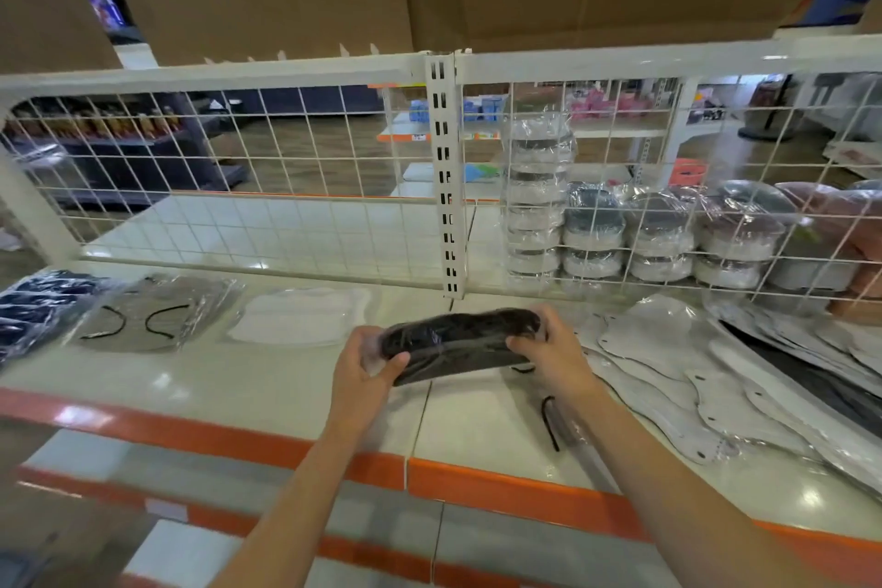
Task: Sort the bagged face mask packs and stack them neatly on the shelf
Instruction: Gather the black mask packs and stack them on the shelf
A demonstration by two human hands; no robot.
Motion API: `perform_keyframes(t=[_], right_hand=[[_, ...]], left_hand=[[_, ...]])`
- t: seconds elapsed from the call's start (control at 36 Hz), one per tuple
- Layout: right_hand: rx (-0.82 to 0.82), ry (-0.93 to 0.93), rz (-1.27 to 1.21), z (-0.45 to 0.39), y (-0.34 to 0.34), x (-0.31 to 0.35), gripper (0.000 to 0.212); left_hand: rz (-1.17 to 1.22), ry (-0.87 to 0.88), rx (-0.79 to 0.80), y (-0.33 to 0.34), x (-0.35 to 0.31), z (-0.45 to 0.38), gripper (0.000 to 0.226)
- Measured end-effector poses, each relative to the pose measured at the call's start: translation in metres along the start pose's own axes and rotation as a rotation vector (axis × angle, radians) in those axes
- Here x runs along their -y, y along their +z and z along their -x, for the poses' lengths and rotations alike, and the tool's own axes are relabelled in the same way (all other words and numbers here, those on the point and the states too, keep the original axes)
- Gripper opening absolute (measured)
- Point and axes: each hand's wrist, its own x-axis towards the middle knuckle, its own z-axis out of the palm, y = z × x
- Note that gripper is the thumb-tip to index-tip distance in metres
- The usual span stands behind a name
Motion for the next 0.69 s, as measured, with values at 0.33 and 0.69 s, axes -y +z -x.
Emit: perform_keyframes(t=[0.33, 0.69], right_hand=[[0.008, 0.148, 0.070, 0.008, 0.010, -0.038, 0.032], [0.383, 0.149, 0.402, -0.025, 0.105, 0.019, 0.051]], left_hand=[[-0.272, -0.082, 0.136, -0.003, 0.020, 0.013, 0.037], [-0.295, -0.334, -0.023, -0.108, 0.031, -0.038, 0.052]])
